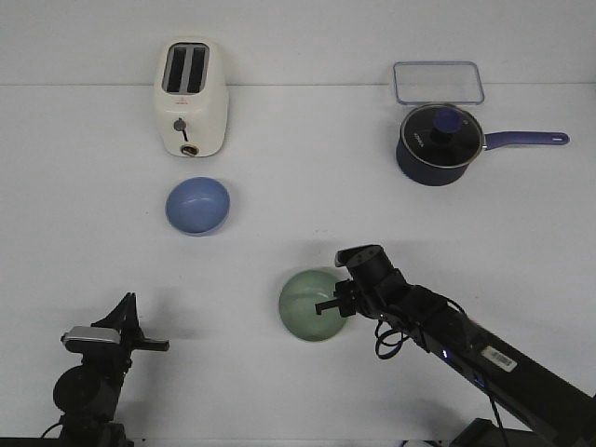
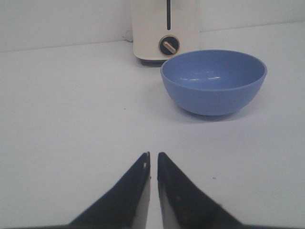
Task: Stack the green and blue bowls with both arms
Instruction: 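Lower the green bowl, open the right gripper and withdraw it, then reach the left gripper to the light blue bowl and grasp its rim, then carry the blue bowl with the left gripper over the green bowl and lower it in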
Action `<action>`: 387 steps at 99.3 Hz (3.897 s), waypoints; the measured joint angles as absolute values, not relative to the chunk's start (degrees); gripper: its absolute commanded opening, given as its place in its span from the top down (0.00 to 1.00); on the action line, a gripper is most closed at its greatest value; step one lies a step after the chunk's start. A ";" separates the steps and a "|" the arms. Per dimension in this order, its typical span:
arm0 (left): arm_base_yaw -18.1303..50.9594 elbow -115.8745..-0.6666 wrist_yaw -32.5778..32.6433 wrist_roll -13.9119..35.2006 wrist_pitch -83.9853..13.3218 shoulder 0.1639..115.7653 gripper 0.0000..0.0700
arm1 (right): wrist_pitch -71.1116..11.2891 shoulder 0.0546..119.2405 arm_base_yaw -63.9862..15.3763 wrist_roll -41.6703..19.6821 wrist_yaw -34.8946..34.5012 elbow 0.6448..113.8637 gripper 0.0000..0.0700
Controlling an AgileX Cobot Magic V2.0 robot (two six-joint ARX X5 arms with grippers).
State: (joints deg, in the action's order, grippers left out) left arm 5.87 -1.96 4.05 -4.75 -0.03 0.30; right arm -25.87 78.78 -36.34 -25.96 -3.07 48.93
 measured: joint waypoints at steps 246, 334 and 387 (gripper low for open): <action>5.85 -73.89 -1.67 11.42 -19.70 99.29 0.37 | -20.03 19.55 -53.10 -14.20 19.73 26.57 0.45; 6.63 -74.39 -11.94 10.41 -23.94 82.39 0.98 | -19.86 19.55 -53.10 -14.20 19.75 26.57 0.45; 36.18 -61.84 -10.68 14.48 -20.03 76.86 0.98 | -18.98 19.55 -53.10 -14.20 21.26 26.57 0.45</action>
State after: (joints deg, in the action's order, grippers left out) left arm 36.18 -61.84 -10.68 14.48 -20.03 76.86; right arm -18.98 19.55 -53.10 -14.20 21.26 26.57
